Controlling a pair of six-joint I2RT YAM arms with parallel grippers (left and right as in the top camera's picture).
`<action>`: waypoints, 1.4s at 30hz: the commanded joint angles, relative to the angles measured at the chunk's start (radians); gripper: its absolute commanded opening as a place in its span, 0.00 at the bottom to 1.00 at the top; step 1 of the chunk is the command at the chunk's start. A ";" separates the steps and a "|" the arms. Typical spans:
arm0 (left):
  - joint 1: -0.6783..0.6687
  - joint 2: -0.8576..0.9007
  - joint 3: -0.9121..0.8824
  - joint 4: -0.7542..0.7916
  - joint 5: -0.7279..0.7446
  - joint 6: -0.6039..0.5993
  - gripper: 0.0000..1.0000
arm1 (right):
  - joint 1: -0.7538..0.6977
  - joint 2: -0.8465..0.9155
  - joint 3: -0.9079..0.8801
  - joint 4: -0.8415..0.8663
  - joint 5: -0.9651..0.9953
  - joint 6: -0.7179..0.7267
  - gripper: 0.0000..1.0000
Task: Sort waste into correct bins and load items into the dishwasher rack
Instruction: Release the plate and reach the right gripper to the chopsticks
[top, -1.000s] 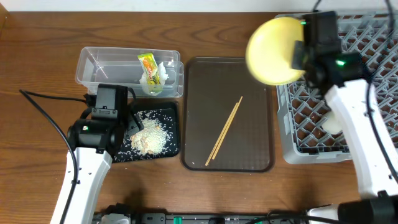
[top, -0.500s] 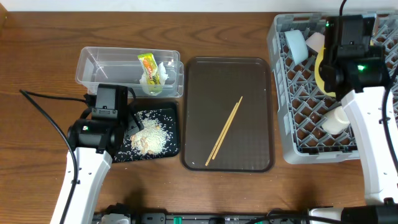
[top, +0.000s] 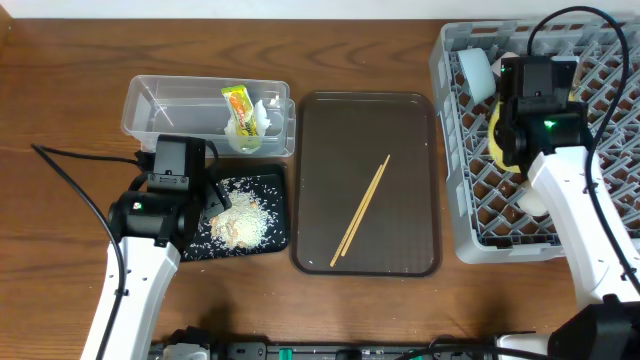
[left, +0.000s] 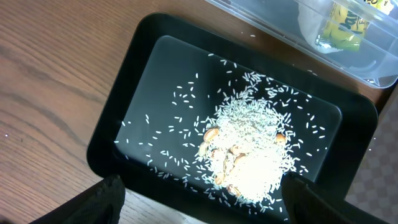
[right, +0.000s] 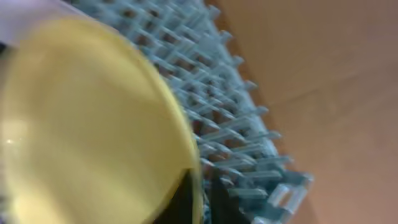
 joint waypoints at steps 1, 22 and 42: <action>0.005 0.002 0.010 -0.004 -0.019 -0.013 0.83 | 0.002 -0.002 -0.001 0.035 -0.196 0.020 0.38; 0.005 0.002 0.010 -0.004 -0.020 -0.012 0.83 | 0.309 -0.050 -0.004 -0.105 -0.873 0.228 0.59; 0.005 0.002 0.010 -0.005 -0.020 -0.012 0.83 | 0.507 0.339 -0.168 0.040 -0.868 0.492 0.50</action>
